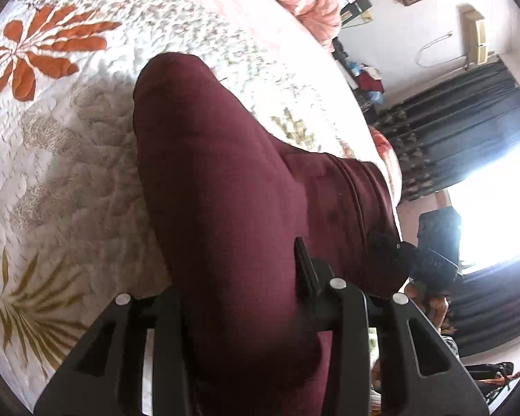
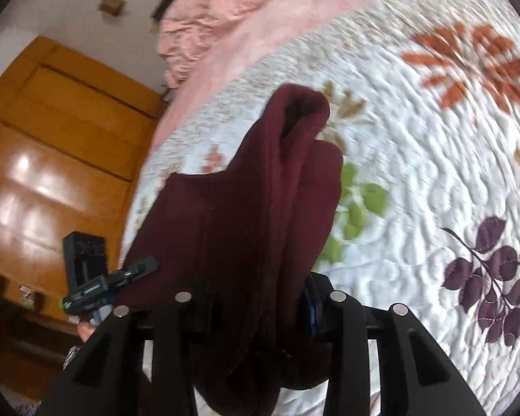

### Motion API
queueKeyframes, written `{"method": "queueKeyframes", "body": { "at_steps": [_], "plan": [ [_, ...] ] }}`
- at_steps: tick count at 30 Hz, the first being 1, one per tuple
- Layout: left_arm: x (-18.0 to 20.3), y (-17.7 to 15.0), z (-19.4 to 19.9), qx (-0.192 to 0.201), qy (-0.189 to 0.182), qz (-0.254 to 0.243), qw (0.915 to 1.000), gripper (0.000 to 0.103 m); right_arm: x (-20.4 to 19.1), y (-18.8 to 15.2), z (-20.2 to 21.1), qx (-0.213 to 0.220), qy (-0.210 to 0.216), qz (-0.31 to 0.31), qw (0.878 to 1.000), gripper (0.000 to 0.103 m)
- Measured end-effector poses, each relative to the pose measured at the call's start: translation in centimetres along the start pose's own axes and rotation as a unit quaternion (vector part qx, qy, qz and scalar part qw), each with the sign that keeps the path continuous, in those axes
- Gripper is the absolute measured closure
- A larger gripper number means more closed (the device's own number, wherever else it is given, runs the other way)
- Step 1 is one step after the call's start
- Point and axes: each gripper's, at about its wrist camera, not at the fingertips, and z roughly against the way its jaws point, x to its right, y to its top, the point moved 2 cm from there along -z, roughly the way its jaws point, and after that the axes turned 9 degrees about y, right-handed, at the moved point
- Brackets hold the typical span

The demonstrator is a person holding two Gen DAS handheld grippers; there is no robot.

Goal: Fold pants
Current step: 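Lay the folded trousers flat on the quilt and open both tools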

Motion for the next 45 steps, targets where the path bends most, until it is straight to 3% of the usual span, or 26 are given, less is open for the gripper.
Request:
{"method": "queueKeyframes", "body": {
  "at_steps": [3, 5, 8, 13, 17, 22, 26, 31, 37, 39, 43, 45],
  "plan": [
    [-0.9, -0.5, -0.2, -0.004, 0.008, -0.010, 0.9999, 0.060, 1.8, -0.6, -0.3, 0.004, 0.008, -0.021, 1.000, 0.055],
    [-1.1, -1.1, -0.1, -0.004, 0.032, -0.017, 0.9993, 0.045, 1.7, -1.1, 0.1, 0.012, -0.015, -0.007, 1.000, 0.043],
    [-1.3, -1.3, 0.6, -0.003, 0.068, -0.021, 0.9975, 0.028, 0.7, -2.4, 1.8, 0.028, -0.049, 0.018, 0.998, 0.042],
    [-0.4, -2.7, 5.2, 0.041, 0.133, -0.044, 0.9893, 0.027, -1.1, -5.9, 6.1, 0.053, -0.019, 0.017, 0.998, 0.036],
    [2.3, -4.1, 7.0, 0.061, 0.167, -0.067, 0.9817, 0.014, -1.3, -8.0, 6.2, 0.039, -0.005, -0.007, 0.999, 0.035],
    [3.3, -5.5, 5.5, 0.044, 0.179, -0.073, 0.9802, 0.014, -0.2, -7.9, 3.8, 0.030, -0.001, -0.047, 0.998, 0.033],
    [3.4, -6.0, 4.4, 0.033, 0.182, -0.074, 0.9798, 0.014, 1.0, -6.8, 2.2, 0.033, 0.023, -0.084, 0.996, 0.058],
    [3.4, -5.5, 4.1, 0.035, 0.177, -0.074, 0.9808, 0.014, -0.3, -6.5, 3.2, 0.044, 0.021, -0.052, 0.997, 0.074],
    [3.7, -5.3, 3.5, 0.035, 0.183, -0.085, 0.9788, 0.013, 0.7, -6.9, 2.4, 0.044, -0.022, -0.056, 0.997, 0.074],
    [3.7, -5.4, 3.5, 0.037, 0.186, -0.081, 0.9785, 0.013, 1.0, -7.0, 2.4, 0.046, -0.017, -0.054, 0.997, 0.073],
    [4.5, -5.7, 4.1, 0.053, 0.201, -0.093, 0.9738, 0.014, -0.2, -7.4, 3.7, 0.045, -0.028, -0.041, 0.998, 0.061],
    [4.9, -5.8, 4.5, 0.059, 0.204, -0.101, 0.9720, 0.014, -1.2, -8.0, 5.4, 0.060, -0.053, -0.025, 0.996, 0.061]
  ]
}}
